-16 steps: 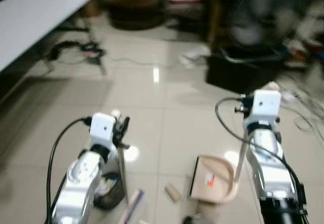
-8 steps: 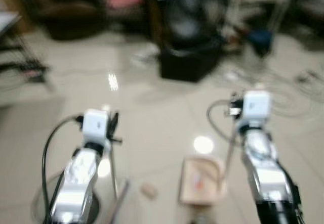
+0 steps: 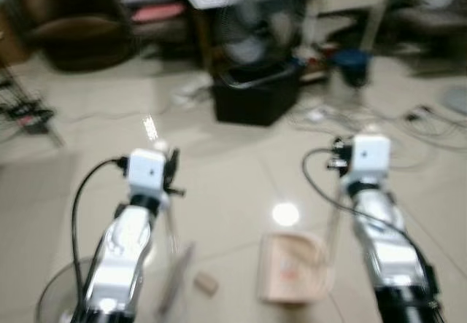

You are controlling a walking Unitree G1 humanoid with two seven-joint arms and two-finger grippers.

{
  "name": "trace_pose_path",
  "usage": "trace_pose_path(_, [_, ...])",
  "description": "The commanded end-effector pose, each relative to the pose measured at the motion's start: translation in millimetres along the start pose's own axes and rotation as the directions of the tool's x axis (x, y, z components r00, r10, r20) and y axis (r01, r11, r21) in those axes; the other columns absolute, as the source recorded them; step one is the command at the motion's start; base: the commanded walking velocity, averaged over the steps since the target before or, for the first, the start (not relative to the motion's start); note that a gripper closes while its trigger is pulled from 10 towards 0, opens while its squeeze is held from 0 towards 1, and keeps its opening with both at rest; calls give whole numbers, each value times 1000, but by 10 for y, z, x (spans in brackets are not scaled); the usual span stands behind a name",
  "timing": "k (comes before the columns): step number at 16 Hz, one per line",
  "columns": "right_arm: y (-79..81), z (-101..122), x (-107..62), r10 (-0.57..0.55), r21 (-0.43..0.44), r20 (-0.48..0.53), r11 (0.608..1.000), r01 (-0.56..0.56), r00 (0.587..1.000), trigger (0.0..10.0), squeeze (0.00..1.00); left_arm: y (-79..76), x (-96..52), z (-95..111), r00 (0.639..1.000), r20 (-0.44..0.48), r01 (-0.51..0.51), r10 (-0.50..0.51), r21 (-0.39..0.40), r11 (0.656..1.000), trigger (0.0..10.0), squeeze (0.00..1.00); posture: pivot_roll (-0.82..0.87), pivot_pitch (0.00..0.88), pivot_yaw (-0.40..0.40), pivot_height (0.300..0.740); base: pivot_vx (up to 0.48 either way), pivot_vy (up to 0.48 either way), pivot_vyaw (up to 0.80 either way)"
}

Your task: Sweep floor

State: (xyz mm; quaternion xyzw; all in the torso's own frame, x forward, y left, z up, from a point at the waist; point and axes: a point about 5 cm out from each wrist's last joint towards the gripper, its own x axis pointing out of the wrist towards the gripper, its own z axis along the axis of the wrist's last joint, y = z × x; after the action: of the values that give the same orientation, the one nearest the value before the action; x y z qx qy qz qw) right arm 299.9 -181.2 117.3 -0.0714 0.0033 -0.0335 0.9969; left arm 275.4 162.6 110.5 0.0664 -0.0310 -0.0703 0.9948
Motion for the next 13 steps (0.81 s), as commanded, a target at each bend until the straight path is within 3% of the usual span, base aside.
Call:
trace_pose_path(1, [110, 101, 26, 28, 22, 44, 999, -29, 999, 10000, 0, 97, 8, 42, 999, 19, -29, 28, 34, 999, 10000, 0, -38, 0, 58, 740, 379, 0, 800])
trace_pose_path(4, [129, 86, 22, 44, 27, 39, 999, -45, 998, 10000, 0, 97, 10, 42, 999, 17, -29, 29, 35, 999, 10000, 0, -35, 0, 57, 740, 379, 0, 658])
trace_pose_path(8, [151, 60, 6, 57, 75, 36, 995, -59, 998, 10000, 0, 99, -10, 32, 1000, 19, -25, 24, 34, 999, 10000, 0, -33, 0, 56, 740, 366, 0, 0])
trace_pose_path(13, [160, 42, -9, 86, 70, 64, 993, -91, 994, 10000, 0, 62, 73, -28, 1000, -16, 20, -19, 58, 998, 10000, 0, -40, 0, 76, 740, 0, 0, 0])
